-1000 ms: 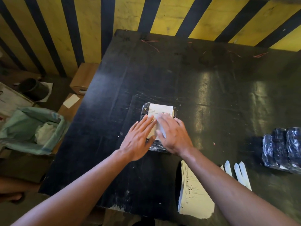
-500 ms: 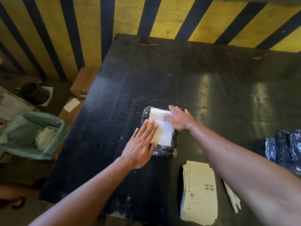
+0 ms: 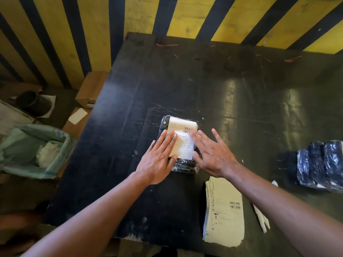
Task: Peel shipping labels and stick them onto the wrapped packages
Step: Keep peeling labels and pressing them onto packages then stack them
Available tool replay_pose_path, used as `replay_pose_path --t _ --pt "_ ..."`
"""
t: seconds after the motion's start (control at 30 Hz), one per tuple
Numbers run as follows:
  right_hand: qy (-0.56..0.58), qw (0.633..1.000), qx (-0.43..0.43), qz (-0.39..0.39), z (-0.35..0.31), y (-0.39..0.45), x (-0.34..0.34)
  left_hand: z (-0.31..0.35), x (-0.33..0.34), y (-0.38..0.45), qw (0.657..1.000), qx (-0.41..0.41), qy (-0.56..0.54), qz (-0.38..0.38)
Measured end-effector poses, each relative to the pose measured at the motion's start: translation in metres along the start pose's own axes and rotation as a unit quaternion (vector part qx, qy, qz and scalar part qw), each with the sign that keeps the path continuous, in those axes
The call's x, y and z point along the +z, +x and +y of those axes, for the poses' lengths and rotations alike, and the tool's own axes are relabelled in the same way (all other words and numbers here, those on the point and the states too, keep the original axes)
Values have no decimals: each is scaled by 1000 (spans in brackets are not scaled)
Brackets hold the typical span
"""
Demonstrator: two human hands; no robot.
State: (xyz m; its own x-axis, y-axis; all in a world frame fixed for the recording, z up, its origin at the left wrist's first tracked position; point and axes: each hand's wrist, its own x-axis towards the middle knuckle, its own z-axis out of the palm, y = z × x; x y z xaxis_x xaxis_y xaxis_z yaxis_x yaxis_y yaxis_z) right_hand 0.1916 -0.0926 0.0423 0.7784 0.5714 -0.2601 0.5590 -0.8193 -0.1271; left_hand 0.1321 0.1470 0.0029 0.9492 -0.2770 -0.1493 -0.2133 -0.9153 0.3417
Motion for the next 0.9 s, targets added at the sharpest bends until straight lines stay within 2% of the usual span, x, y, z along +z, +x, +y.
replay_pose_path --t 0.13,0.23,0.37,0.53,0.63,0.77,0.9 --pt "37 999 39 -6 -1 -8 -7 -1 1 0 1000 7 -18 11" --pt "67 997 3 32 -29 -4 -6 0 0 -1 999 12 -33 21" --pt "69 997 -25 13 -57 2 10 -4 2 -1 999 30 -13 25" --pt "9 1000 -28 -7 -34 -36 18 -3 4 -4 999 21 -31 37" --pt "14 1000 -4 -20 -26 -54 18 1 4 -5 999 23 -31 34" --pt "49 997 2 51 -49 -45 15 3 0 -4 998 1 -52 19" --pt "27 998 -18 49 -72 -42 43 1 -2 -4 999 0 -41 2"
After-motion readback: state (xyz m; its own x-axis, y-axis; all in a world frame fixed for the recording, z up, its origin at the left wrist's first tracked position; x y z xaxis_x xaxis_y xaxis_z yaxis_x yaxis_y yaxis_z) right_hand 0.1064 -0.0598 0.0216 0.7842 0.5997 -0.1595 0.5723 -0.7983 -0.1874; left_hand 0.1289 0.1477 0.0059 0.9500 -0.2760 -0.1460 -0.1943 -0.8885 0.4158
